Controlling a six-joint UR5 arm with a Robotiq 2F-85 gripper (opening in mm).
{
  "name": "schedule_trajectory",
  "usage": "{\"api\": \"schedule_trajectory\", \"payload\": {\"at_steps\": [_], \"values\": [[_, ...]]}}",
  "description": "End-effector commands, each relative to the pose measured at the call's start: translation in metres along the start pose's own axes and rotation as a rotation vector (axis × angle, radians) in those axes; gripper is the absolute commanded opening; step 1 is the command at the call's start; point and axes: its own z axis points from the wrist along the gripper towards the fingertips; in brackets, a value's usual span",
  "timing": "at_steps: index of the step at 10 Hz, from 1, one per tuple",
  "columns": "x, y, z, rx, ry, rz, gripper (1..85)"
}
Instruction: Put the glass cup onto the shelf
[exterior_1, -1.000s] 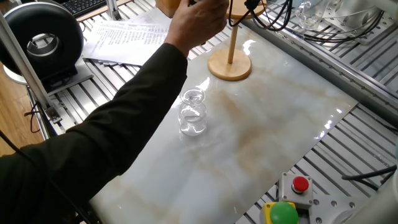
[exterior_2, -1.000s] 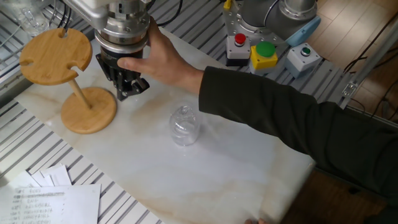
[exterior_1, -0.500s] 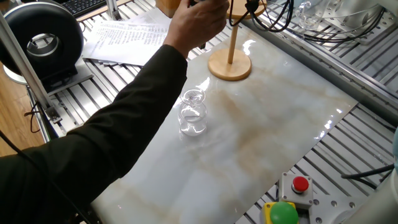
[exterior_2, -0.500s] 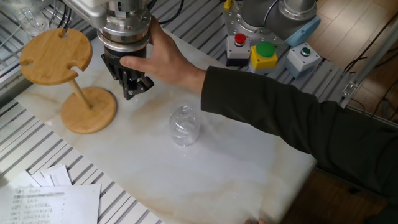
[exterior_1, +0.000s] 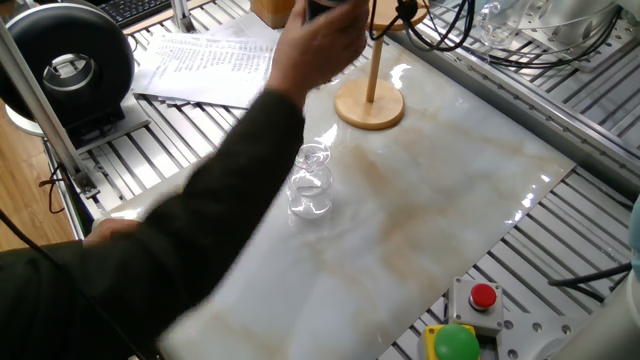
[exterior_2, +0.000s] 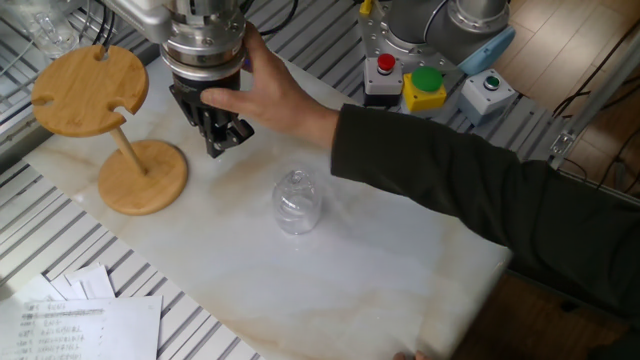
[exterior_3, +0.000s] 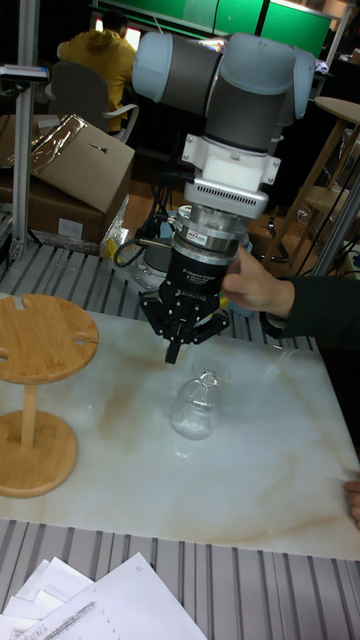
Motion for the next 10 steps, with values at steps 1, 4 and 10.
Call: {"api": "schedule_trajectory", "payload": {"at_steps": [1, 4, 10], "values": [[0.006, 0.015, -0.005, -0.047, 0.026, 0.026, 1.3], [0.003, 0.020, -0.009, -0.018, 0.055, 0.031, 1.3], [0.006, 0.022, -0.009, 0.001, 0.084, 0.093, 1.3]]}}
